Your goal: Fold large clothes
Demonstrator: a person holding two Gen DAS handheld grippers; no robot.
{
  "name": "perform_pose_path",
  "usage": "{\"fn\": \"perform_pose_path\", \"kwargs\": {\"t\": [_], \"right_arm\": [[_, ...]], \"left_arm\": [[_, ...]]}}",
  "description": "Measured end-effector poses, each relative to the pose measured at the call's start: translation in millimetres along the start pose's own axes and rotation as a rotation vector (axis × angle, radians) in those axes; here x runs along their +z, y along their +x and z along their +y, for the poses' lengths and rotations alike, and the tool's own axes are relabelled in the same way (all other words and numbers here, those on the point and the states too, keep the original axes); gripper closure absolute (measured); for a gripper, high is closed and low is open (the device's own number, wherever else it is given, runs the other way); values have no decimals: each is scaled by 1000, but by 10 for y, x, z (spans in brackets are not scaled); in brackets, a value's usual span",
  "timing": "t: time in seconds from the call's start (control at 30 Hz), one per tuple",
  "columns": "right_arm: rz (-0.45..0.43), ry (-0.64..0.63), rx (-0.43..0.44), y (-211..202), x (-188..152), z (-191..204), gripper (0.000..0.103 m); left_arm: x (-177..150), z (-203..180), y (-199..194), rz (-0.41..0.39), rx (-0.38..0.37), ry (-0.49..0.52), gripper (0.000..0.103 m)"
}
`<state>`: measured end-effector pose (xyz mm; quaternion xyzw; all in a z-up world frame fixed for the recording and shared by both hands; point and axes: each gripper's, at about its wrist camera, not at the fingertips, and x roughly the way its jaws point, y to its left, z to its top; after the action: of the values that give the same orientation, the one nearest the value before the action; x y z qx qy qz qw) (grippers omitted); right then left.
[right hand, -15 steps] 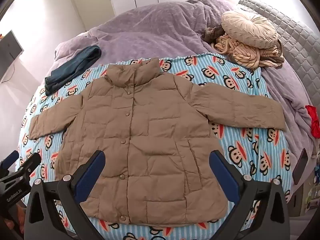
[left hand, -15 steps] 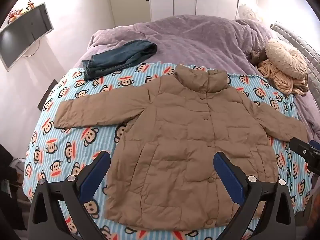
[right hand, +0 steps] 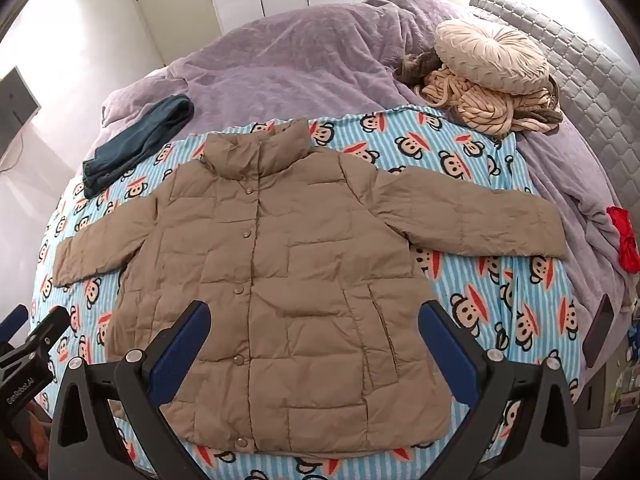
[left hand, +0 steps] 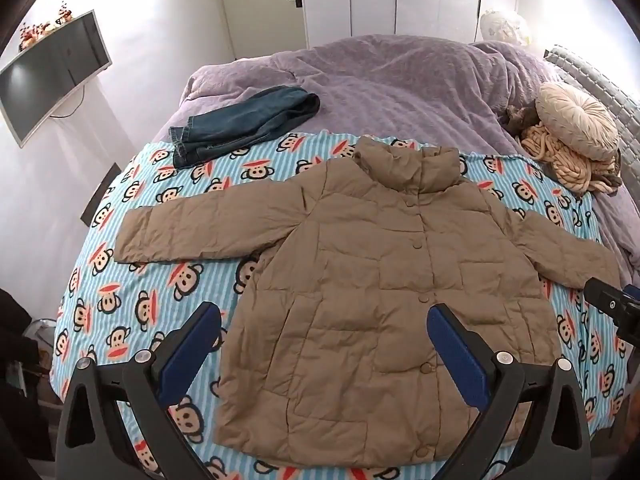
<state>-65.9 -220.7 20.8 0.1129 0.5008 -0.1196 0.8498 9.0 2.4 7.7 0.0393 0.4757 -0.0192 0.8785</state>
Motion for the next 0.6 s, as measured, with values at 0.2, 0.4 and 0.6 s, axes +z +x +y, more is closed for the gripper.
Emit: {"fn": "perform_pose_path", "kwargs": {"t": [0.2, 0.4, 0.6], "right_arm": [[1, -4, -1, 15, -4, -16, 0], [4, -3, -4, 32, 15, -12, 0], [4, -3, -2, 27, 13, -13, 0]], "left_arm": [[-51, -21, 22, -1, 4, -1, 0], [-50, -15, 48, 4, 0, -4, 0], [-44, -14, 51, 7, 1, -4, 0]]}}
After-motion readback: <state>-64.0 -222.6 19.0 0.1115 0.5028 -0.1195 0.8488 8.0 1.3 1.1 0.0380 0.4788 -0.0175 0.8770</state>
